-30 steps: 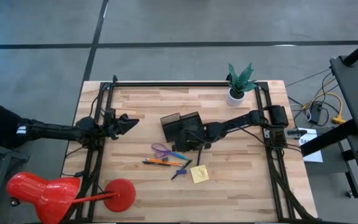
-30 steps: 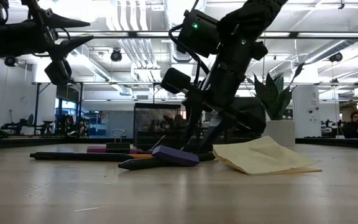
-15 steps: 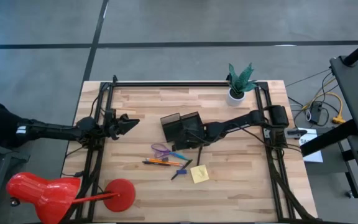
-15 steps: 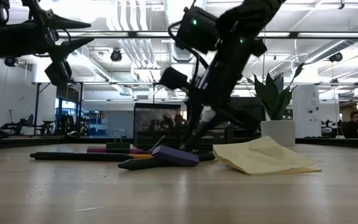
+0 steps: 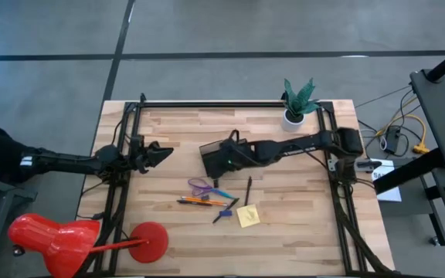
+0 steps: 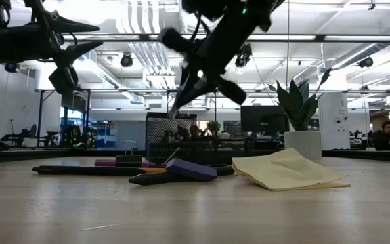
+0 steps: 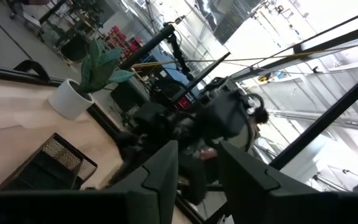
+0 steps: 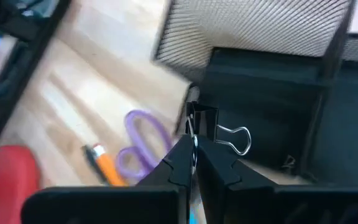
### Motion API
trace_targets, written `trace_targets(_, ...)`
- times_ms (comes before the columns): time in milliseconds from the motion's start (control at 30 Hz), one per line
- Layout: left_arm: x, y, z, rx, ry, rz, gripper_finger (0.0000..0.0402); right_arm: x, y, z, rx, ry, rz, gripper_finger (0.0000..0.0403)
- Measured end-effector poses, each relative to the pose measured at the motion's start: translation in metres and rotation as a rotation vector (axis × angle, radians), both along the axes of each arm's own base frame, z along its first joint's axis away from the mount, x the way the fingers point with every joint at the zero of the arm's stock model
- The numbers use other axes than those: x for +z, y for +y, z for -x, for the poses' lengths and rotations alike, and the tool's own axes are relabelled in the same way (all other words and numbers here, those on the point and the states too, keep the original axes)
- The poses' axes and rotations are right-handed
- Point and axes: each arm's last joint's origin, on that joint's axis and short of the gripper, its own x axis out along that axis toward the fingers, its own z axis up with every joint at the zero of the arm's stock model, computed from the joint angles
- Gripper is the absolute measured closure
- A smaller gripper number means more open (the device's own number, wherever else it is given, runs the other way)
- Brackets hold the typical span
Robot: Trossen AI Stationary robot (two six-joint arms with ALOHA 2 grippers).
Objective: Pick and place office supplies into organizer
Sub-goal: Put the top right black binder clip into the black desk organizer, then put the top black binder clip into the black desk organizer
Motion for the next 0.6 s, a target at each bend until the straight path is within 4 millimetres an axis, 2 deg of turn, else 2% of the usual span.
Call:
trace_targets(133,0.000,0.000,0.000,0.014,0.000,0.001,0.0302,-0.012,-0.012,-0.009,0.031,0.021,-0.050,0.0395)
trace_targets(333,0.000,0.000,0.000,0.014,-0.001,0.001,0.0302,-0.022,-0.016,-0.021,0.065,0.038,-0.058,0.0385)
trace_targets(433,0.000,0.000,0.000,0.014,-0.003,0.004,0.0302,-0.020,-0.016,-0.022,0.043,0.032,-0.026,0.0358)
trace_targets(600,0.000,0.000,0.000,0.013,-0.004,0.008,0.0302,-0.011,-0.017,-0.026,0.023,0.002,-0.024,0.0285)
